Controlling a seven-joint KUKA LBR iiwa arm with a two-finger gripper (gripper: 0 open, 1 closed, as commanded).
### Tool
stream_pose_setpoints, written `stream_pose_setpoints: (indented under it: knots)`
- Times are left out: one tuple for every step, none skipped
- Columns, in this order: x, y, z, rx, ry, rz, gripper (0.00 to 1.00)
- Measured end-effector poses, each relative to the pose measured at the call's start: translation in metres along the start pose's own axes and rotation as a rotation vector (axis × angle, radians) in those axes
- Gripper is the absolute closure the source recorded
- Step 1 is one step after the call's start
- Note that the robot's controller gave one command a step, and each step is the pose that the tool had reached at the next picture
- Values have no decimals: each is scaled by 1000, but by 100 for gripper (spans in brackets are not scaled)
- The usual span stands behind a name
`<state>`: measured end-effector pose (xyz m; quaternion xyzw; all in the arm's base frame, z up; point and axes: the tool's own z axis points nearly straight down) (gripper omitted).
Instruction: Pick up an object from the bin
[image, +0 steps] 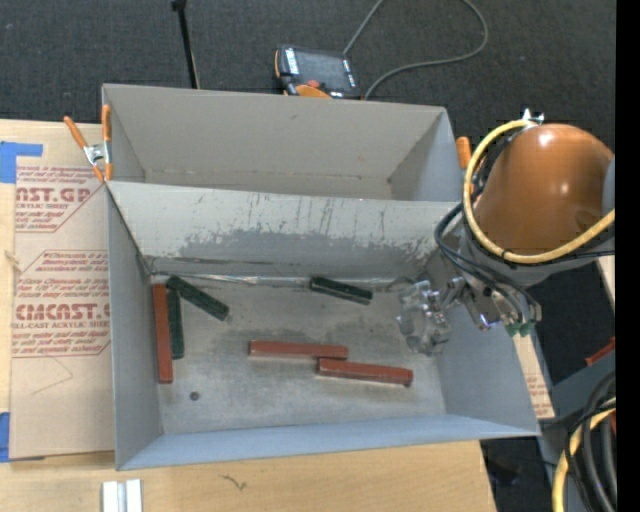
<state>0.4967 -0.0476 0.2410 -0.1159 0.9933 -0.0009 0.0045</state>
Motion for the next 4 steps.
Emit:
stream_pose_setpoints:
  knots:
    - [1,1,4,-3,6,-1,0]
    - [-8,4,175,-7,14,-84,0]
    - [-9,4,172,-5,8,-83,100]
    - [-29,45,37,-2,-1,-4,100]
